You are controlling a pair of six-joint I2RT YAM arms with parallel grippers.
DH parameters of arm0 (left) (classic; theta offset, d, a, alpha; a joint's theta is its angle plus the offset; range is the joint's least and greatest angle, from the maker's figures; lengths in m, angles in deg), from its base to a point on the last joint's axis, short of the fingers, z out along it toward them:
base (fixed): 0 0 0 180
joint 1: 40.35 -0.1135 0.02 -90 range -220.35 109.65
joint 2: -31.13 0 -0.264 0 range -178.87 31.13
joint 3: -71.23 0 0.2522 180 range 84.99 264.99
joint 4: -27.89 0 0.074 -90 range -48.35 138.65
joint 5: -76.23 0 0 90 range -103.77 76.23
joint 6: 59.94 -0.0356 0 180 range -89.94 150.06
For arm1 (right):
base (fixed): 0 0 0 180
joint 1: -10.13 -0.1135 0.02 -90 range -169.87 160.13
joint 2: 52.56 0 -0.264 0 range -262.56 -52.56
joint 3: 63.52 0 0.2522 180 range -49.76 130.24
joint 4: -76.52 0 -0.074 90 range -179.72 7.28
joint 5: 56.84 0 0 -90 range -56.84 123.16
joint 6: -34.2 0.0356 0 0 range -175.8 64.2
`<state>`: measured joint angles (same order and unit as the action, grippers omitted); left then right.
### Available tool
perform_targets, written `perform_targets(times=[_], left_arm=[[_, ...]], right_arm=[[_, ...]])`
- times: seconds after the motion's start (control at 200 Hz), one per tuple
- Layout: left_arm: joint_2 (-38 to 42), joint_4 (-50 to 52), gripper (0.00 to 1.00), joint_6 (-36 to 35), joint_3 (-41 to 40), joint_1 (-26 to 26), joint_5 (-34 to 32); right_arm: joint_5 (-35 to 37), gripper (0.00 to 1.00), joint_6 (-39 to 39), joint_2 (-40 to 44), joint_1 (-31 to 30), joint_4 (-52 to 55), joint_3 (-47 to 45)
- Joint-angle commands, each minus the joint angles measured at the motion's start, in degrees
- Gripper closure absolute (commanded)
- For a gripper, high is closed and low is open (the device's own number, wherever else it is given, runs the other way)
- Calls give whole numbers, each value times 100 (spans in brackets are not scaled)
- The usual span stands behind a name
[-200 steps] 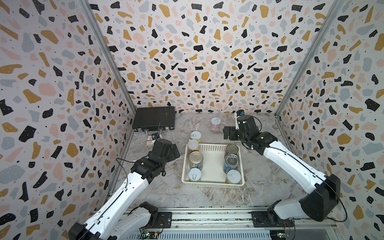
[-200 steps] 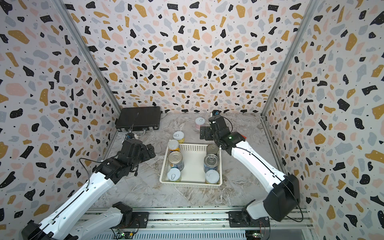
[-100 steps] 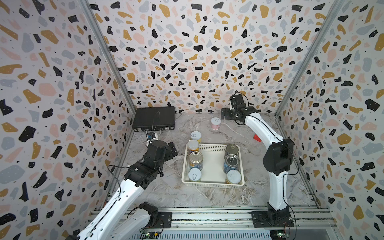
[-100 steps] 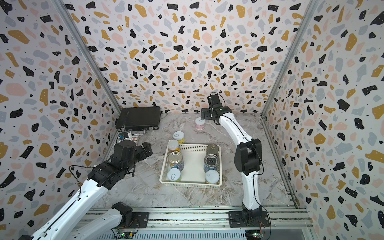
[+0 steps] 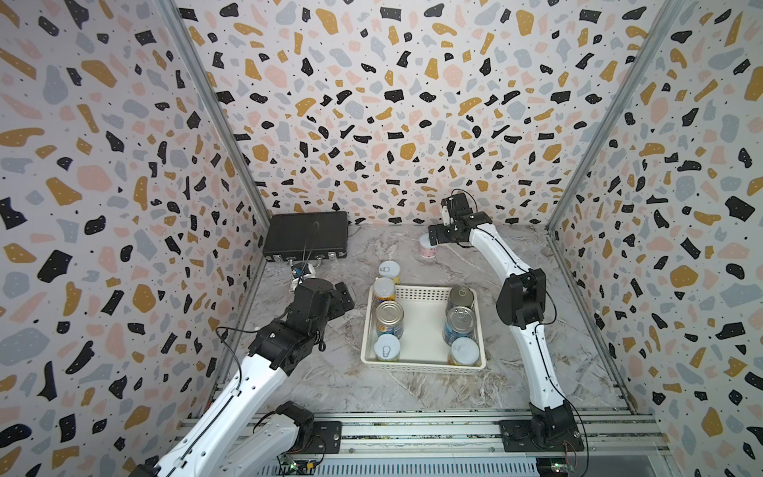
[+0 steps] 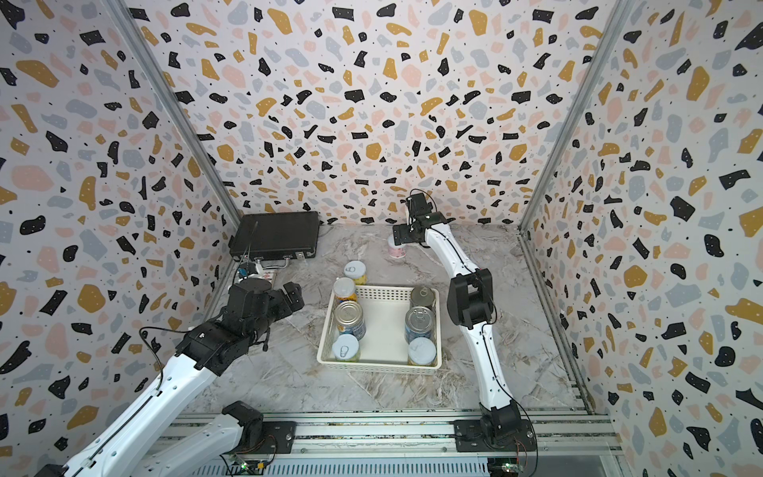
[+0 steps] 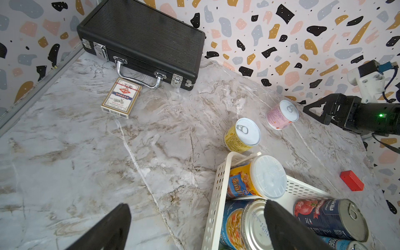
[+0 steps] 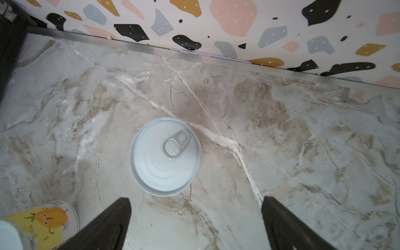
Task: Put the canned food in the basket
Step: Pick up the canned food from the center of the board.
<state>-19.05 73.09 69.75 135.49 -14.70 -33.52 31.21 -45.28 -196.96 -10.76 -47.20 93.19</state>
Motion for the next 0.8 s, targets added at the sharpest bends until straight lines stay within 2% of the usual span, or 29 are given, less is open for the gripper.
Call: perform_targets(times=[0.0, 0.571, 0.796], left_arm=[[-31, -218, 0, 4, -66, -31, -6], [-202, -272, 0, -30, -38, -39, 94], [-213, -296, 0, -32, -50, -50, 102]], right_arm=[[-521, 0, -183, -147, 44, 67, 405], [-1292, 0, -191, -684, 68, -831, 530], [-1376, 0, -156, -868, 70, -1034, 545]])
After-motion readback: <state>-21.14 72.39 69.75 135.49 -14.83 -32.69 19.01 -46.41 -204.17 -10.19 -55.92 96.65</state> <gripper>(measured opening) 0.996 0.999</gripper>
